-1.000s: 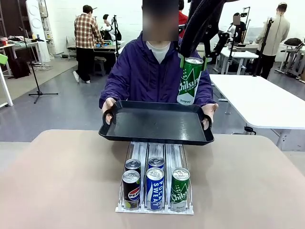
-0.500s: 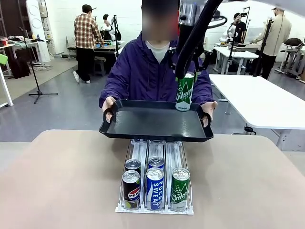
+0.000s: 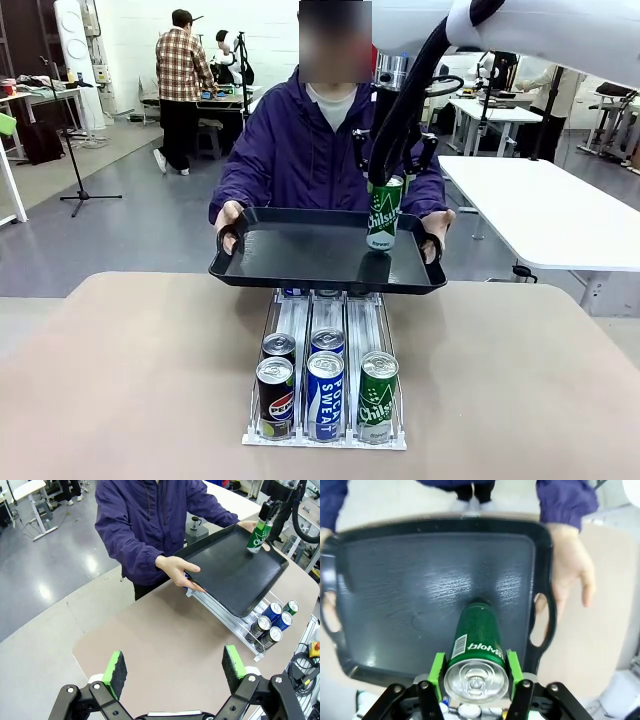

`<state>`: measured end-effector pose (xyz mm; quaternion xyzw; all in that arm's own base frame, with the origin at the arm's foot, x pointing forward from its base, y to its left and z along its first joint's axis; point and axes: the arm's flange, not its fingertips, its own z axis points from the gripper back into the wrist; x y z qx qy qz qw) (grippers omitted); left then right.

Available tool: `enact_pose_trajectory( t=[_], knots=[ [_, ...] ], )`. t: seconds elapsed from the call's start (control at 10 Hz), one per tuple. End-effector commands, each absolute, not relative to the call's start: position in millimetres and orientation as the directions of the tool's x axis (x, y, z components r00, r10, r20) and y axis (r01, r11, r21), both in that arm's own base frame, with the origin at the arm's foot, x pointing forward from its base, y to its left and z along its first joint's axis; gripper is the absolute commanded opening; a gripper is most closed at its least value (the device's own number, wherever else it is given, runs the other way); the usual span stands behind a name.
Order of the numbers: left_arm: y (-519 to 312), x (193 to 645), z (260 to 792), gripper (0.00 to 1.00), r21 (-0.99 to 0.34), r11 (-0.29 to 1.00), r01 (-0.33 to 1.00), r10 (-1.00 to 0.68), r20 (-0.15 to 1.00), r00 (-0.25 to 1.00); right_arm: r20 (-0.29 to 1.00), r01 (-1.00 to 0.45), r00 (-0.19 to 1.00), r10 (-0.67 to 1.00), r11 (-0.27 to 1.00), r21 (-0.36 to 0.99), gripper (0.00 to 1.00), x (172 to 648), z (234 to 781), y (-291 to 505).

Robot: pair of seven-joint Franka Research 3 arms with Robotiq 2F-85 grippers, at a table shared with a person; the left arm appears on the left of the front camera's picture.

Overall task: Retrieve and hand over the desired beverage to the person.
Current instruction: Place the picked can on the Handle tray extended by the person.

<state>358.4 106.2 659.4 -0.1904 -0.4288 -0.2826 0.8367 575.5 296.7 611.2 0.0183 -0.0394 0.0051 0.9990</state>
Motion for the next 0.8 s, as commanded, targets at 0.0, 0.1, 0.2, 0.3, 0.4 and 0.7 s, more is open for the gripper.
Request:
enact_pose_trajectory(
  t=[0.0,0.1,0.2,0.3,0.4,0.7],
  knots=[
    [106,359,659,1.00,-0.069,0.772,0.632,-0.304,0.833,0.462,0.064,-0.022,0.998,0.018,0.998,0.066,0.58,588,622,299],
    [106,359,659,1.00,-0.069,0.772,0.632,-0.304,0.833,0.462,0.052,-0.022,0.999,0.018,0.997,0.071,0.58,592,618,298],
    [106,359,659,1.00,-0.069,0.772,0.632,-0.304,0.833,0.462,0.038,-0.021,0.999,0.018,0.997,0.076,0.58,595,616,297],
    [106,359,659,1.00,-0.069,0.772,0.632,-0.304,0.833,0.462,0.031,-0.020,0.999,0.018,0.997,0.073,0.58,596,613,298],
    [106,359,659,1.00,-0.069,0.772,0.632,-0.304,0.833,0.462,0.015,-0.019,1.000,0.018,0.997,0.071,0.58,598,609,298],
    [106,359,659,1.00,-0.069,0.772,0.632,-0.304,0.833,0.462,-0.001,-0.042,0.999,0.042,0.996,0.079,0.58,599,602,299]
  ],
)
